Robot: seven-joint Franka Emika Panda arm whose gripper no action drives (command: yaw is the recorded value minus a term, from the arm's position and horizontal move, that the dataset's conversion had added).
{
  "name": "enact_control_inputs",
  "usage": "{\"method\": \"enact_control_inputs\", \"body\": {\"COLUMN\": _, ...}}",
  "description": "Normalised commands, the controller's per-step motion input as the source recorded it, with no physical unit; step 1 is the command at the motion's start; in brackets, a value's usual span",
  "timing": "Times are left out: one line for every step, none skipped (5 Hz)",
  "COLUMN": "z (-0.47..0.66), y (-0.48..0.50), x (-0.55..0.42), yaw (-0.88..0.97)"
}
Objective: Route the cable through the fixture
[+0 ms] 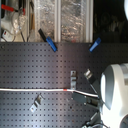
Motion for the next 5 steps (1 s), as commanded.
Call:
{"method": "enact_control_inputs", "body": {"z": 0.16, "y": 0.000, "x": 0.001, "yaw": 0.00}}
{"method": "enact_control_inputs", "body": {"z": 0.69, "y": -0.046, "x": -0.167, "yaw": 0.12}}
{"method": "enact_control_inputs", "body": {"z": 0.00, "y": 0.001, "x": -0.011, "yaw": 0.00}}
{"method": "enact_control_inputs", "body": {"z": -0.27, "y": -0.006, "x": 0.001, "yaw": 0.06}}
{"method": "enact_control_inputs", "body": {"z": -0.07, "y": 0.002, "x": -0.028, "yaw": 0.07}}
